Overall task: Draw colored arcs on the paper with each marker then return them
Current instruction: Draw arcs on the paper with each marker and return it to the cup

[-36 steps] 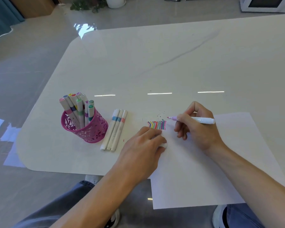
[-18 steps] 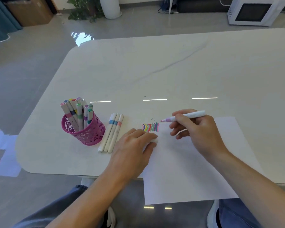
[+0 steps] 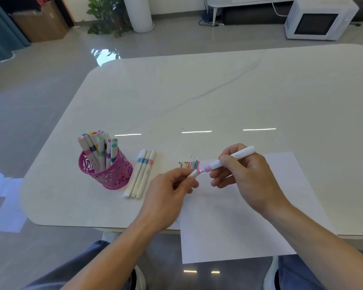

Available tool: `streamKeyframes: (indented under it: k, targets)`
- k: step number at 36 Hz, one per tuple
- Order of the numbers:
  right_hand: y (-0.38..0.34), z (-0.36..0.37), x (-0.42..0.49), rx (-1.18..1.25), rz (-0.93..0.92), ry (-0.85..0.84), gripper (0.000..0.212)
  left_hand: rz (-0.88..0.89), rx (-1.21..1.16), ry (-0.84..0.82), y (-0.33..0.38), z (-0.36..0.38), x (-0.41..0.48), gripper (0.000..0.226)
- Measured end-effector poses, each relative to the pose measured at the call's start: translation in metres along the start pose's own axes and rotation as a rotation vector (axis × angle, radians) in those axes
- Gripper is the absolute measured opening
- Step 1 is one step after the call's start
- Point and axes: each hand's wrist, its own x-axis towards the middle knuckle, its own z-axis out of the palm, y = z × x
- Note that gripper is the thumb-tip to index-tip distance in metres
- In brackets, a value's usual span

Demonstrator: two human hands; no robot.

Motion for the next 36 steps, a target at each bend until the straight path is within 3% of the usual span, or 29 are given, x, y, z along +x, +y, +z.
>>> streamKeyframes:
  k: [9,17,36]
  targets:
    - [-0.001,0.002,0.0,-0.056,-0.005,-0.066,0.043,0.045,-0.046,-0.037,-0.003,0.002,0.001,0.02]
    - [0.003,-0.001,0.002,0.02,0.012,-0.03,0.019,0.076,-0.089,-0.039,-0.002,0.005,0.002,0.027]
    - [0.014,0.005,-0.002,0.196,0.018,-0.063,0.02,0.1,-0.028,0.049,0.006,0.001,-0.002,0.023]
